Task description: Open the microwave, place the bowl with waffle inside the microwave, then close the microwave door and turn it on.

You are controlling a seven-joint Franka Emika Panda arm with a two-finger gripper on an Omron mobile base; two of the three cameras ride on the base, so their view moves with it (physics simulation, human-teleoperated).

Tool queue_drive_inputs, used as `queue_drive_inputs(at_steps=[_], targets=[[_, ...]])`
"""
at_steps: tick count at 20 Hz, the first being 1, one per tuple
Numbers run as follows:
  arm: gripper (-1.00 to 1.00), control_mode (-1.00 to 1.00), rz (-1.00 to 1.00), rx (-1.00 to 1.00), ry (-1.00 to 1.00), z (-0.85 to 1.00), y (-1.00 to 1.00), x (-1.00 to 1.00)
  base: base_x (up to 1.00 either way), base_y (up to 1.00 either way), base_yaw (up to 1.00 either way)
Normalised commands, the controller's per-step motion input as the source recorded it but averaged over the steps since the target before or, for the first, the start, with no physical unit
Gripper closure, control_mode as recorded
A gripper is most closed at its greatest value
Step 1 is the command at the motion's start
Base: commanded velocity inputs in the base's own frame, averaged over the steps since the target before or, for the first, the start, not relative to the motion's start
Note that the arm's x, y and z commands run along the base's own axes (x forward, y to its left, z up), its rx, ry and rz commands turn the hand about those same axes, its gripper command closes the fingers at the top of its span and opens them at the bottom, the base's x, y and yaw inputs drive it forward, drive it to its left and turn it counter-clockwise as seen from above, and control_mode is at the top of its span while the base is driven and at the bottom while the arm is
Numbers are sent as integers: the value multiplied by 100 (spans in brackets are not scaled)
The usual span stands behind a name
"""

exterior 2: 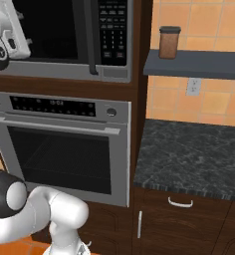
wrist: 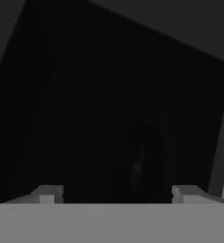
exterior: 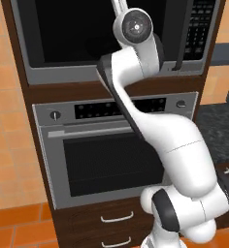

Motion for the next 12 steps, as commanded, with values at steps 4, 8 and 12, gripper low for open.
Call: queue_drive_inputs(at_steps=[4,8,12], targets=[[-100,-100,0,9,1,9,-60,-89,0,0,0],[-100,-100,2,5,0,0,-7,-100,0,0,0],[-100,-100,4,1,0,-2,11,-93,0,0,0]])
